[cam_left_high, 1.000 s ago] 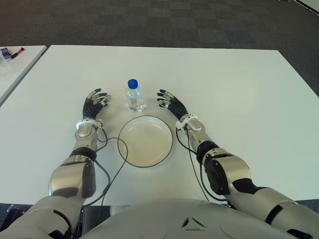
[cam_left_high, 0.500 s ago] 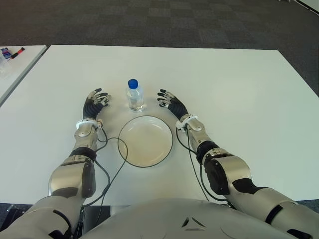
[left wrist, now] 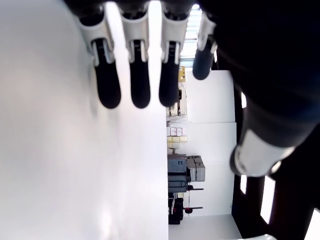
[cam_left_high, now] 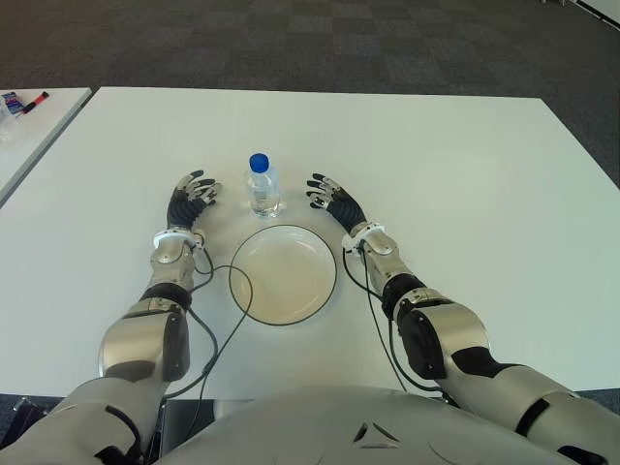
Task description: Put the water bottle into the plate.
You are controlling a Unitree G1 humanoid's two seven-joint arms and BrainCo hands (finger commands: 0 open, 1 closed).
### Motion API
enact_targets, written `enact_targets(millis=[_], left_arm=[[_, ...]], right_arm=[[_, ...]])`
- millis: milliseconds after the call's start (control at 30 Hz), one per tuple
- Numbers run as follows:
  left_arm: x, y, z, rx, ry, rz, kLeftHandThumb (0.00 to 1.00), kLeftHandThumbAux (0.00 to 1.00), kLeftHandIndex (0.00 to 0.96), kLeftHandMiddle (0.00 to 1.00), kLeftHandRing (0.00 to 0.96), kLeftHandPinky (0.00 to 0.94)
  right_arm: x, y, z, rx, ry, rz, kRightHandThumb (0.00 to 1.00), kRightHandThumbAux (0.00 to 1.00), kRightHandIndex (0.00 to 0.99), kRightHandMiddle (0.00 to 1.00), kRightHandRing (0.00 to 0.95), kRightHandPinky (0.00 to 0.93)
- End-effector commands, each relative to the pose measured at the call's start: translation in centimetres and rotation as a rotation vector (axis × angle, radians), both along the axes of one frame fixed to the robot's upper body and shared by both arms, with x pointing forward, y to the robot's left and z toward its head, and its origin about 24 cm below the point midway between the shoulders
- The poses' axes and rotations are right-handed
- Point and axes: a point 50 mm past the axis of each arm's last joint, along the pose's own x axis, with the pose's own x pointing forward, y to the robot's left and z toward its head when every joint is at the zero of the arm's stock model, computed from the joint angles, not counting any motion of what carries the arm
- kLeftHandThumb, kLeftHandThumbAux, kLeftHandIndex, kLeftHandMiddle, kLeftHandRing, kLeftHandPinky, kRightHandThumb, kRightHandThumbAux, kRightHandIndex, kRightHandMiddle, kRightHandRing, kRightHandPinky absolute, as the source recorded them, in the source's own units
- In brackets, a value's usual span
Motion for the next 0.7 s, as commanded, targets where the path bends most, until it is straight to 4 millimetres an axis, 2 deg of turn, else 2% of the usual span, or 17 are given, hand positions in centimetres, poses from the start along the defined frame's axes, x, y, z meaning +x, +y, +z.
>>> enact_targets(millis=[33,200,700], left_arm=[[0.1,-2.2,-1.0,-0.016,0.069,-0.07,0.235,0.685,0.166,0.265,0.277,0.293],[0.7,-2.7,-0.4,-0.003,0.042,-0.096,0.24,0.689,0.152,0.229,0.226,0.228],[2.0,-3.6,0.7,0.022,0.014,-0.152,0.274,0.654,0.126,0.192,0.187,0.22]], right_arm=[[-1.6,3.2,-1.0,0.08,0.078,0.024,0.103,0.601,0.084,0.142,0.154,0.21],[-1.6,3.2,-1.0,0.08,0.079,0.017,0.105,0.592,0.083,0.145,0.161,0.218],[-1.9,2.6,-1.6,0.078,0.097,-0.001,0.12,0.61,0.095,0.184,0.201,0.251]])
